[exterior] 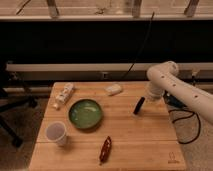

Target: Knock the eraser over

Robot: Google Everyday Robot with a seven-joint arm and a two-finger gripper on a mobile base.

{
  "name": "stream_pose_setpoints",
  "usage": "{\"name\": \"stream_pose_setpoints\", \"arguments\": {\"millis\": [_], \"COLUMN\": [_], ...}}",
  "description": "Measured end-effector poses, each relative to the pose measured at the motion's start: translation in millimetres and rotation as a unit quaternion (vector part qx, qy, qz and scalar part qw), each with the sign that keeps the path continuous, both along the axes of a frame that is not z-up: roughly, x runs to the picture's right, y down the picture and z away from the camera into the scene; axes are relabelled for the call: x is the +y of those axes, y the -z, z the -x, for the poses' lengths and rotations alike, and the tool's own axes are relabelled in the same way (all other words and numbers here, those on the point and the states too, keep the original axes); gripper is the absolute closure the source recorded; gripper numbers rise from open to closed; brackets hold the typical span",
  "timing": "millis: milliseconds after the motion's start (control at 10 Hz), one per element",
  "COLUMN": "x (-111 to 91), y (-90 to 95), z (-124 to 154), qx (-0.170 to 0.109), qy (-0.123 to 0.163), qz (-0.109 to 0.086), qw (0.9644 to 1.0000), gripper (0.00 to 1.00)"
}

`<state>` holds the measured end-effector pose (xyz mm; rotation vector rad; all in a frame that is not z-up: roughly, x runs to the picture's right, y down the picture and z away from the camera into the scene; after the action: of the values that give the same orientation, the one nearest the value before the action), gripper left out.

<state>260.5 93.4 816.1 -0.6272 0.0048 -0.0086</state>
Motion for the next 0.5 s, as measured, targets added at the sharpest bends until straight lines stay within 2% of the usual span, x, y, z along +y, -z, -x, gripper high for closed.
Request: {"name": "stream_pose_setpoints", "arguments": {"millis": [200,500], "x": [5,2], "y": [-6.8,-5.3], "z": [8,26], "qx": [-0.007,-0.027], "qy": [-0.005,-0.009], "qz": [0.011,0.013], "qw": [0.9999,0.9995], "gripper": [1.00,1.00]}}
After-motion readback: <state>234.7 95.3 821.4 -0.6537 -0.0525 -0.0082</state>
